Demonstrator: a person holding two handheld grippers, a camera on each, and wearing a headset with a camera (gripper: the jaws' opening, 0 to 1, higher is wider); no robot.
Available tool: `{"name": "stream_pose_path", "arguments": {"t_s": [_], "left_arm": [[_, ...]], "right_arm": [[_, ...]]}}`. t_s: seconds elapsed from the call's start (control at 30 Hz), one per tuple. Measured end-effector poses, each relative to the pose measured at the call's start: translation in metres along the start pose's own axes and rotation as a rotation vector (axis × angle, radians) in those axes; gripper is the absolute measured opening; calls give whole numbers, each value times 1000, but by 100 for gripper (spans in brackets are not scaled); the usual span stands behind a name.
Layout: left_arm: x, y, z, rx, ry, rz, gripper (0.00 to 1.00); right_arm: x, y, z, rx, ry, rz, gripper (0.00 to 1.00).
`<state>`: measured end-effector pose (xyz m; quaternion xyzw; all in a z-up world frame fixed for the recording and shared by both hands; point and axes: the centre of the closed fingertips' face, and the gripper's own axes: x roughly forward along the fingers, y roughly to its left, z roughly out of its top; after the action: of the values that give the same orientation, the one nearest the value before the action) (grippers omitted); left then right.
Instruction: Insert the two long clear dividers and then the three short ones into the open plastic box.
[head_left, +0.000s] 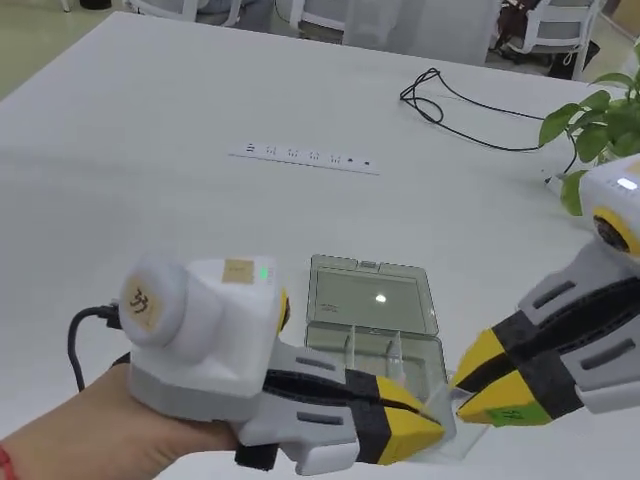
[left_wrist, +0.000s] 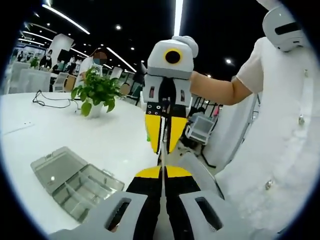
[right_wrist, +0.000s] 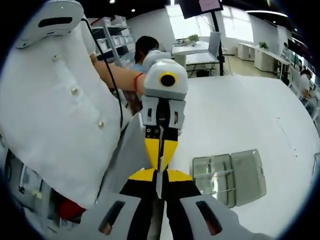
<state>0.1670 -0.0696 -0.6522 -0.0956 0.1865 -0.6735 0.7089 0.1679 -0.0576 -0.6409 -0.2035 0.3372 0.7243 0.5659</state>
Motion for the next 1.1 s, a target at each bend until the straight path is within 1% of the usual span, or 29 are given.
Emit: {"name": "stream_pose_path", "arguments": {"t_s": [0.13, 0.37, 0.63, 0.87, 1.1], "left_arm": [[-1, -1, 1, 10, -7, -8, 0], [-1, -2, 0, 21, -9, -10, 0], [-4, 0, -2, 30, -7, 3, 0], [-5, -1, -4, 41, -6, 11, 0], [-7, 1, -4, 38, -13, 27, 0]], "right_arm": [[3, 3, 0, -4, 6, 12, 4], [5, 7, 1, 1, -1, 23, 3], [9, 8, 2, 4, -5, 22, 3], [10, 8, 2, -11, 6, 22, 3], [9, 6, 2, -17, 10, 17, 3]]}}
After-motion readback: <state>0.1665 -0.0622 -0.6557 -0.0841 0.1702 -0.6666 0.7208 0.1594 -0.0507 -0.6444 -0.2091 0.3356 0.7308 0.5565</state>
